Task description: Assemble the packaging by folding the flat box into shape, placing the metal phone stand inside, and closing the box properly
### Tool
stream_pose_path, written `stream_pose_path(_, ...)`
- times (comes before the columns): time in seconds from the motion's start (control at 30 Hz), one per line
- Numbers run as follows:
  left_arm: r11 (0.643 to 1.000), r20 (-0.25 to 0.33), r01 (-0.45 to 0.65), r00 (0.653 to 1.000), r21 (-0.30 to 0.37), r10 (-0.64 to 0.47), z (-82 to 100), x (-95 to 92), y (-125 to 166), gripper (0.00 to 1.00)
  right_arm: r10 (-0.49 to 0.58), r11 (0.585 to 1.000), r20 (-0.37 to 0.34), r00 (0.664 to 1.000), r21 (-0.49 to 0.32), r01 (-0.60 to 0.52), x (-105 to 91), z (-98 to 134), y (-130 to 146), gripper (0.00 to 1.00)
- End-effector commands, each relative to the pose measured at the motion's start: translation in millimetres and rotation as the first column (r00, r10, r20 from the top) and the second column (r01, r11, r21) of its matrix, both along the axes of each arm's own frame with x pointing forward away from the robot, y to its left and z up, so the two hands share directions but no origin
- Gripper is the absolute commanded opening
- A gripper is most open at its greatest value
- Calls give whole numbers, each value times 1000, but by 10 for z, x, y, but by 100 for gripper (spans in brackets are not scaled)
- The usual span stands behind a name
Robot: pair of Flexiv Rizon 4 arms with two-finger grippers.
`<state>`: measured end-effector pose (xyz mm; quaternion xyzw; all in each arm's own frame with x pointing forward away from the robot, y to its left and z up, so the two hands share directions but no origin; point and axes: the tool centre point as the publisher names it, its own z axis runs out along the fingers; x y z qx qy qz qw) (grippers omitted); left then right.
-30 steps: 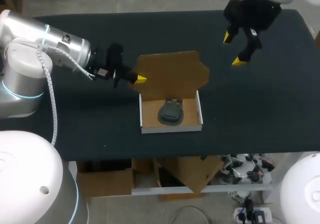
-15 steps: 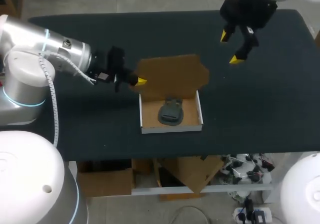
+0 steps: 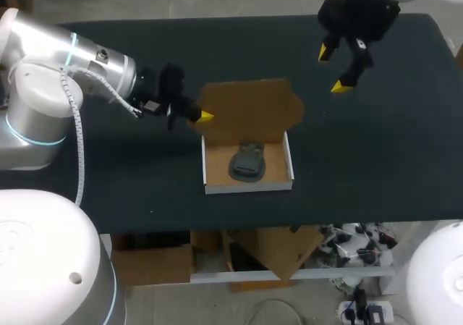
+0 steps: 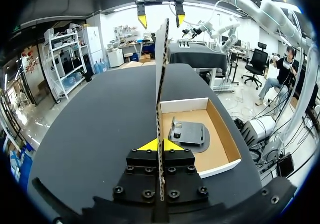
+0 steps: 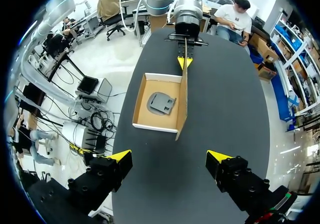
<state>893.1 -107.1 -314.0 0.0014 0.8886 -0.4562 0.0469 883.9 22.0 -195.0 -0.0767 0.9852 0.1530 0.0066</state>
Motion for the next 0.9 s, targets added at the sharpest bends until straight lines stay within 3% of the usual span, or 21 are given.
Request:
stream_pose_path(0.03,1000,-8,7,1000,6,-7,-18,28,-11,0,0,1000,-2,1000,-1,0,2,3,-5,100)
stream_pose_path(0.5,1000,-11,7,1000,8,-7,-25,28,-7,0,0,1000,3,1000,-1,0,48,32,47,100)
stream_pose_path(0.9,1000,-11,7,1000,8,-7,-25,28,-7,0,-71,997,-14,997,-35,71,282,114,241,100)
